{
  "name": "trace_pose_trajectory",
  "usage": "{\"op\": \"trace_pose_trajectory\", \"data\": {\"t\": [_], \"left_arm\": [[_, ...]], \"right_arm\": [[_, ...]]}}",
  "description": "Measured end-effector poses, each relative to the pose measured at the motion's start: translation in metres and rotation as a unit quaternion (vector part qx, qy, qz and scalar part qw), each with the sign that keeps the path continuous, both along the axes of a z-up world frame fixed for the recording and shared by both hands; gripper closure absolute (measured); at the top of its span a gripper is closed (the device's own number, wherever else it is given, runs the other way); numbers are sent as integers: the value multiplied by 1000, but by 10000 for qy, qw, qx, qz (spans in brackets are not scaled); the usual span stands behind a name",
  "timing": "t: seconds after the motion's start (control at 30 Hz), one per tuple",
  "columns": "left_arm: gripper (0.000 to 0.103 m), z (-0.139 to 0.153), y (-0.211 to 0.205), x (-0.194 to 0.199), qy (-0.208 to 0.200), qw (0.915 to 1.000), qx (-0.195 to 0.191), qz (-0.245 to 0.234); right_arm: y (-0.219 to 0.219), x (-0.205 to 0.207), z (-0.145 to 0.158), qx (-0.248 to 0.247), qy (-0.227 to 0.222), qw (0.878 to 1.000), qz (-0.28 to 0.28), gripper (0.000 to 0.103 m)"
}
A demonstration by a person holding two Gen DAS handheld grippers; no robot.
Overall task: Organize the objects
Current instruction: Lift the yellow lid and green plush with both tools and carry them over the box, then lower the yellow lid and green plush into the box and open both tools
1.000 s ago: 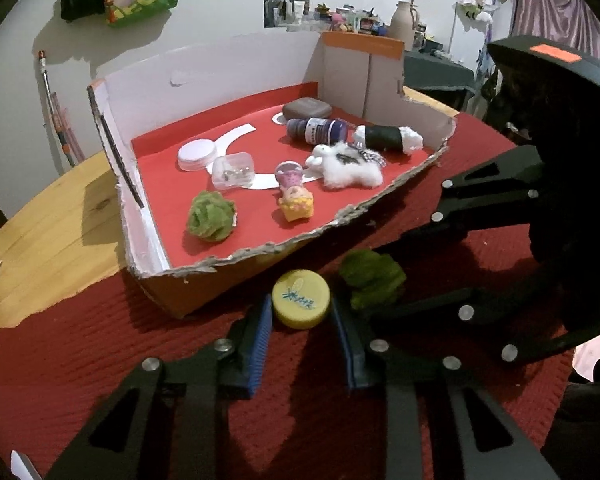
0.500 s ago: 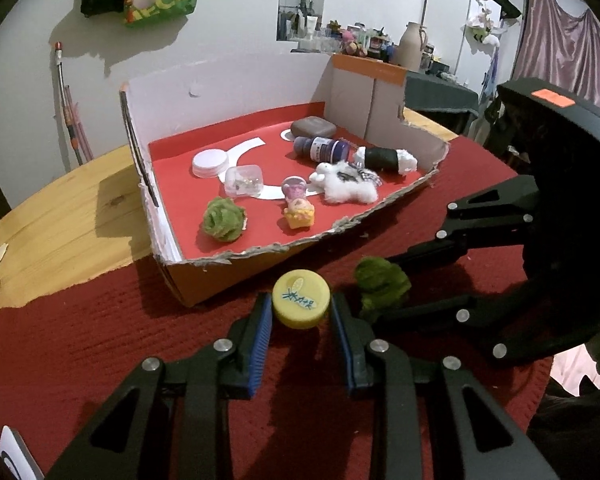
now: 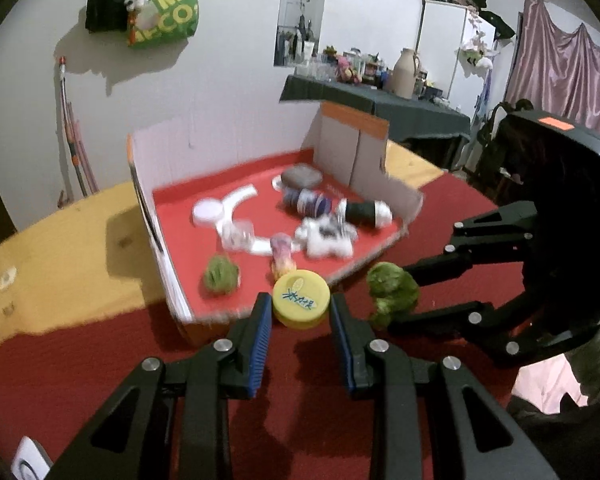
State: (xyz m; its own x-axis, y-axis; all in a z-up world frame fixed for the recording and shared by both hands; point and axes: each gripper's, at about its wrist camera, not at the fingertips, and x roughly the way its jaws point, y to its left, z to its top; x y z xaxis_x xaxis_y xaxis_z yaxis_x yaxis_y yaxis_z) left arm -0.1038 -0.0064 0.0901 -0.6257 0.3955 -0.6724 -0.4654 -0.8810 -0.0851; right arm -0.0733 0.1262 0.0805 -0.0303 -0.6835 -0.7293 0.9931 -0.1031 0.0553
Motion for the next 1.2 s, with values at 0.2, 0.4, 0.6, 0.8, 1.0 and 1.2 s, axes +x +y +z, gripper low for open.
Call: {"op": "trace_pose_trajectory", "data": {"t": [0.2, 0.4, 0.6, 0.8, 1.0, 1.2], "left_arm": [[72, 21, 13, -38, 68, 9999, -121, 82], [72, 14, 27, -88, -178, 9996, -146, 151], [72, -4, 36, -128, -501, 9984, -152, 194], [72, -20, 44, -155, -779, 9962, -295, 234], [72, -37, 43, -174, -1023, 9936, -372, 302], [72, -47, 39, -182, -1205, 9914, -348, 385]], "right_arm": [[-8, -27, 26, -62, 108, 9995, -304, 72], [-31, -72, 40, 85, 215, 9969, -751, 72], [-72, -119, 32, 446, 122, 9922, -1154, 72], [-113, -154, 9, 950, 2, 9863, -1349, 72], [-133, -175, -6, 1265, -178, 9815, -1428, 72], [-142, -182, -13, 1458, -248, 9800, -1332, 72]]}}
